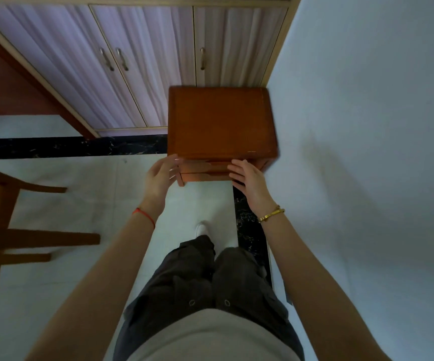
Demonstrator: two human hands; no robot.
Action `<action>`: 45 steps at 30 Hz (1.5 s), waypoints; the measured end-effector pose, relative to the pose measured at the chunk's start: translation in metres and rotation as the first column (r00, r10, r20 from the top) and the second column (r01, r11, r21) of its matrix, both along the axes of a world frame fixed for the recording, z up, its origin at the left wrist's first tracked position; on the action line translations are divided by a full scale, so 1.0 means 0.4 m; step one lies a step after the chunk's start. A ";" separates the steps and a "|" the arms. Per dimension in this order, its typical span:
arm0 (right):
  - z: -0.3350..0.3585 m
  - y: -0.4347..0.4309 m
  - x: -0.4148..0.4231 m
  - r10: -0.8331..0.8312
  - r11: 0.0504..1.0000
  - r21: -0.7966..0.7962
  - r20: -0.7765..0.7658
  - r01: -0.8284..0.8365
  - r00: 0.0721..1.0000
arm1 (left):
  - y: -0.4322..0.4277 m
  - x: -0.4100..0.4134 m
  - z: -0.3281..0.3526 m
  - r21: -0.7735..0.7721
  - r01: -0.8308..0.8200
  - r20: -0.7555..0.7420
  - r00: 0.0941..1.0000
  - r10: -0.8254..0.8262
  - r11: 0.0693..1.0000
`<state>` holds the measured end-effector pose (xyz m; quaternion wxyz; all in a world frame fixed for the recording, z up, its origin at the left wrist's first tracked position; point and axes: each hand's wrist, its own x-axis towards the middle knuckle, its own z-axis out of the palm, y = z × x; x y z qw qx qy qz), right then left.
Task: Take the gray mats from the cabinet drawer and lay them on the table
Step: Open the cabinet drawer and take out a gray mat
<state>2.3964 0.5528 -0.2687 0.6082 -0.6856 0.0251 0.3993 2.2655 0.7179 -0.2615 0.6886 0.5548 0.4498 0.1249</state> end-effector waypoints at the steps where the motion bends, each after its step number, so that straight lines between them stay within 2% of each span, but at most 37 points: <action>1: -0.019 0.010 0.020 -0.012 1.000 -0.012 -0.024 0.012 1.000 | 0.013 0.027 -0.015 -0.017 0.004 -0.025 1.000 -0.005 1.000; 5: -0.101 0.052 0.106 -0.070 0.997 -0.048 -0.124 0.065 0.990 | 0.040 0.140 -0.088 -0.086 0.004 -0.109 0.994 -0.014 0.996; 9: -0.206 0.102 0.197 -0.118 0.991 -0.091 -0.197 0.102 0.973 | 0.056 0.258 -0.180 -0.159 0.003 -0.115 0.993 -0.021 0.987; 16: -0.464 0.170 0.314 -0.108 0.978 -0.201 -0.242 0.059 0.964 | 0.071 0.391 -0.454 -0.248 -0.040 -0.208 0.978 -0.013 0.968; 22: -0.695 0.178 0.360 -0.125 0.963 -0.268 -0.319 0.037 0.939 | 0.068 0.427 -0.720 -0.439 -0.116 -0.295 0.955 -0.022 0.891; 27: -0.855 0.191 0.408 -0.137 0.960 -0.281 -0.397 0.022 0.907 | 0.083 0.480 -0.868 -0.458 -0.113 -0.323 0.945 -0.046 0.882; 34: -0.981 0.222 0.463 -0.243 0.948 -0.295 -0.416 0.123 0.876 | 0.089 0.533 -0.989 -0.524 -0.158 -0.272 0.962 0.012 0.837; 40: -1.007 0.236 0.484 -0.357 0.933 -0.225 -0.472 0.281 0.806 | 0.102 0.549 -1.019 -0.637 -0.251 -0.200 0.967 0.157 0.729; 45: -1.008 0.238 0.492 -0.371 0.928 -0.185 -0.516 0.322 0.772 | 0.103 0.553 -1.023 -0.632 -0.271 -0.203 0.962 0.183 0.726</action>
